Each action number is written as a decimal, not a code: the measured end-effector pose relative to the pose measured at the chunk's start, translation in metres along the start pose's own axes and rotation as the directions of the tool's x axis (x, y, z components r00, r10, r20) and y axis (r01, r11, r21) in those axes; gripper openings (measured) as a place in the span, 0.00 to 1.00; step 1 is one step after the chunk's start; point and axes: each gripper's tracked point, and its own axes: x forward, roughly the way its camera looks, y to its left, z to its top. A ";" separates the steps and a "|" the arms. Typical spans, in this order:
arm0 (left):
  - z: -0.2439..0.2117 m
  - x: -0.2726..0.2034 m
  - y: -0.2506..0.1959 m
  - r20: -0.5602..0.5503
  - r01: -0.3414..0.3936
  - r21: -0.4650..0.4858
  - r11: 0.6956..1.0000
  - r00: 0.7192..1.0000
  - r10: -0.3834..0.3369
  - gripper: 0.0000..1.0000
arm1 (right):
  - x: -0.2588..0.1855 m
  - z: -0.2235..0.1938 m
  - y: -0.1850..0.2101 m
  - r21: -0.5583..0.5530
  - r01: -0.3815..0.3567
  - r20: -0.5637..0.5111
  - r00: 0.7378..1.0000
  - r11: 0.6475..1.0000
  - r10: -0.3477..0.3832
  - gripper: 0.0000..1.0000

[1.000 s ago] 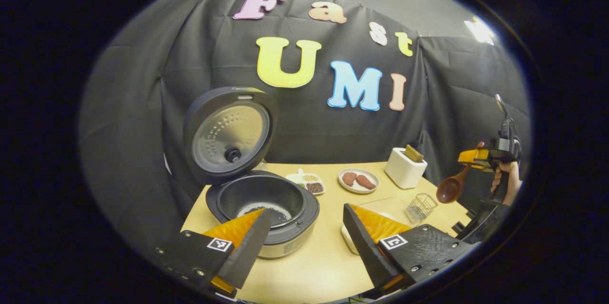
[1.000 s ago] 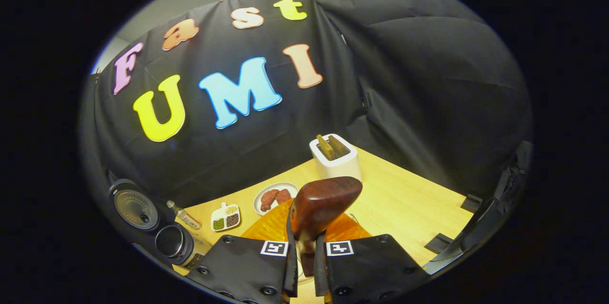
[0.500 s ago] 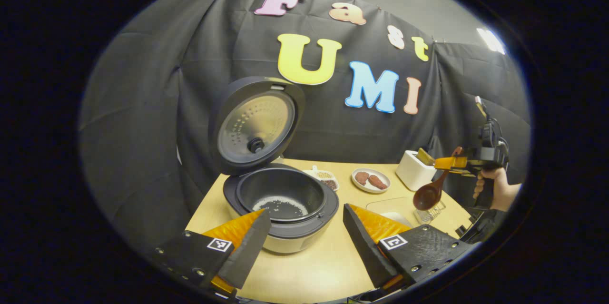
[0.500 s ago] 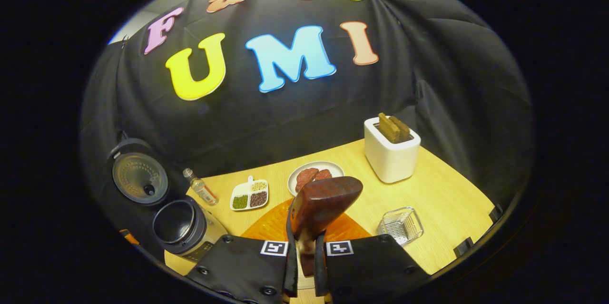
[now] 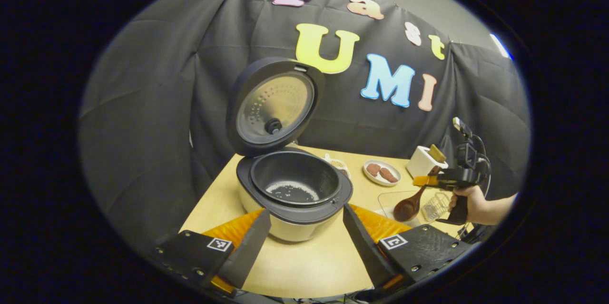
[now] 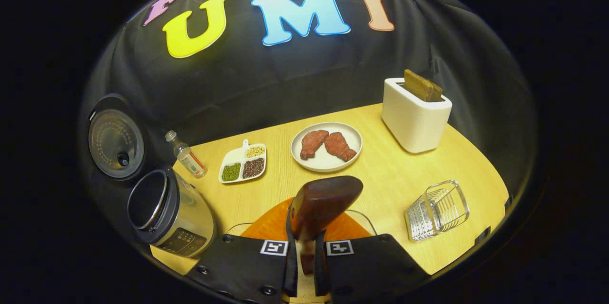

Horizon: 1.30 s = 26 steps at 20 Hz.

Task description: Close the left gripper, press the button to open the rice cooker; take a wooden spoon from the chopstick holder with the right hand, scoop a spoonful of rice and pour it into the rice cooker, then put the wooden spoon back into the chopstick holder.

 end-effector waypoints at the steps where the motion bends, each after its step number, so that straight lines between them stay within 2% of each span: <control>1: 0.000 -0.001 0.000 0.000 -0.006 -0.003 1.000 1.000 0.006 0.96 | 0.002 -0.007 0.005 0.008 -0.009 -0.018 1.000 1.000 0.009 0.15; 6: 0.002 -0.005 0.009 0.015 -0.029 -0.018 0.999 0.999 0.029 0.97 | 0.004 -0.018 0.023 -0.011 -0.055 -0.052 0.997 0.998 0.054 0.15; 12: -0.005 -0.015 0.019 0.009 -0.055 -0.046 0.997 0.998 0.055 0.97 | 0.006 -0.032 0.050 0.033 -0.114 -0.104 0.988 0.993 0.117 0.15; 14: -0.009 -0.018 0.021 0.000 -0.055 -0.054 0.997 0.998 0.056 0.99 | 0.006 -0.033 0.055 0.036 -0.115 -0.103 0.988 0.993 0.118 0.16; 15: -0.010 -0.019 0.022 0.000 -0.053 -0.057 0.997 0.999 0.053 0.97 | 0.005 -0.035 0.056 0.043 -0.116 -0.109 0.987 0.992 0.120 0.16; 17: -0.011 -0.022 0.022 -0.001 -0.053 -0.058 0.997 0.999 0.053 0.97 | 0.005 -0.038 0.063 0.085 -0.133 -0.133 0.981 0.987 0.144 0.12; 18: -0.010 -0.022 0.022 0.001 -0.054 -0.056 0.997 0.999 0.054 0.96 | 0.004 -0.039 0.065 0.117 -0.141 -0.146 0.977 0.983 0.158 0.16; 20: -0.007 -0.023 0.021 0.006 -0.055 -0.051 0.997 0.998 0.055 0.96 | 0.002 -0.039 0.066 0.177 -0.135 -0.162 0.973 0.975 0.164 0.15; 22: -0.003 -0.024 0.020 0.013 -0.053 -0.048 0.997 0.998 0.054 0.97 | 0.000 -0.040 0.062 0.220 -0.128 -0.165 0.972 0.967 0.166 0.12; 23: -0.001 -0.022 0.020 0.016 -0.052 -0.047 0.998 0.998 0.052 0.97 | -0.002 -0.040 0.056 0.227 -0.122 -0.164 0.973 0.966 0.162 0.16; 26: 0.000 -0.024 0.018 0.019 -0.046 -0.039 0.998 0.999 0.047 0.97 | -0.006 -0.041 0.040 0.313 -0.106 -0.164 0.973 0.944 0.164 0.15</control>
